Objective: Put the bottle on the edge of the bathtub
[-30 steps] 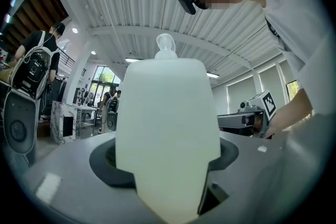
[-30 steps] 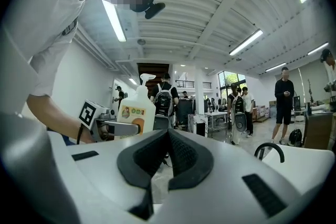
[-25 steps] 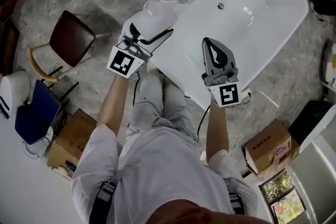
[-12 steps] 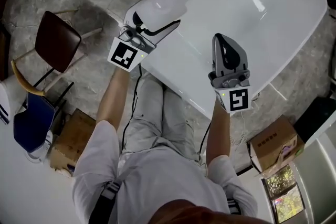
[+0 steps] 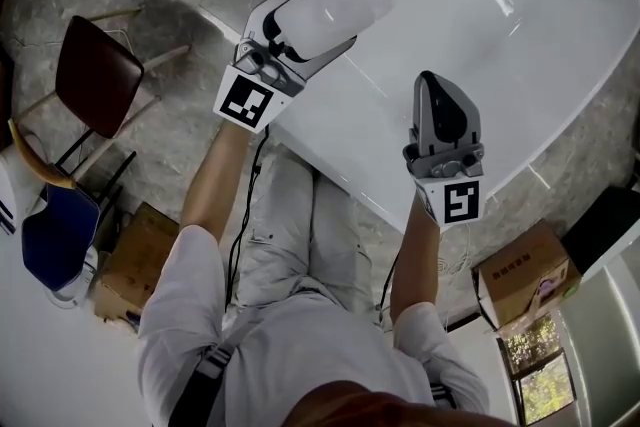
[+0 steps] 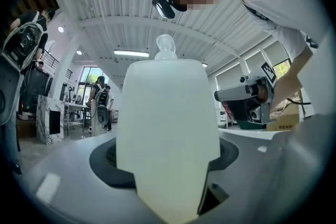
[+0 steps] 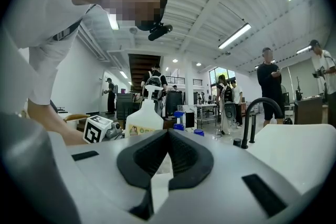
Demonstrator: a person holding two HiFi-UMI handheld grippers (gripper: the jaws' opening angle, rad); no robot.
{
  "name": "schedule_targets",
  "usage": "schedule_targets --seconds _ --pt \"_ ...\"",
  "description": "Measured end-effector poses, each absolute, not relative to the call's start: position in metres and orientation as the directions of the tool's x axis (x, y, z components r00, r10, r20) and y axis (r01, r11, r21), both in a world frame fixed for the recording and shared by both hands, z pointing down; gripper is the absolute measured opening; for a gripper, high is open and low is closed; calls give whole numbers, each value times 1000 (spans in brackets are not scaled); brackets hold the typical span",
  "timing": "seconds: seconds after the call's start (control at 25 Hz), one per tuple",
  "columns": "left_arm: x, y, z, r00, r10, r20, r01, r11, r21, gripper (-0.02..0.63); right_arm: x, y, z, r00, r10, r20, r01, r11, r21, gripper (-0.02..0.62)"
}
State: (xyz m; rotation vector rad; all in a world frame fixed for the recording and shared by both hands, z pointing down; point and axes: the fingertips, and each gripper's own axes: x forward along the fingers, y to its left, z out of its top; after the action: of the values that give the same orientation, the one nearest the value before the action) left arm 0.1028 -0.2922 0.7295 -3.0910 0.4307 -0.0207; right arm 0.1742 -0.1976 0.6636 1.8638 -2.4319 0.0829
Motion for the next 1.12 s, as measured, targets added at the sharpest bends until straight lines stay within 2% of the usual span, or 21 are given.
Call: schedule_targets --seconds 0.16,0.56,1.12 --pt "103 -292 746 962 -270 37 -267 -961 -72 345 175 -195 664 -258 -963 80 -966 258 -9 2" --pt "97 -303 748 949 -310 -54 -310 -951 6 347 175 -190 675 -238 -968 77 -969 231 -85 2" --pt "91 -299 752 947 -317 -48 -318 -948 -13 359 174 -180 683 -235 -968 83 -969 228 -93 2"
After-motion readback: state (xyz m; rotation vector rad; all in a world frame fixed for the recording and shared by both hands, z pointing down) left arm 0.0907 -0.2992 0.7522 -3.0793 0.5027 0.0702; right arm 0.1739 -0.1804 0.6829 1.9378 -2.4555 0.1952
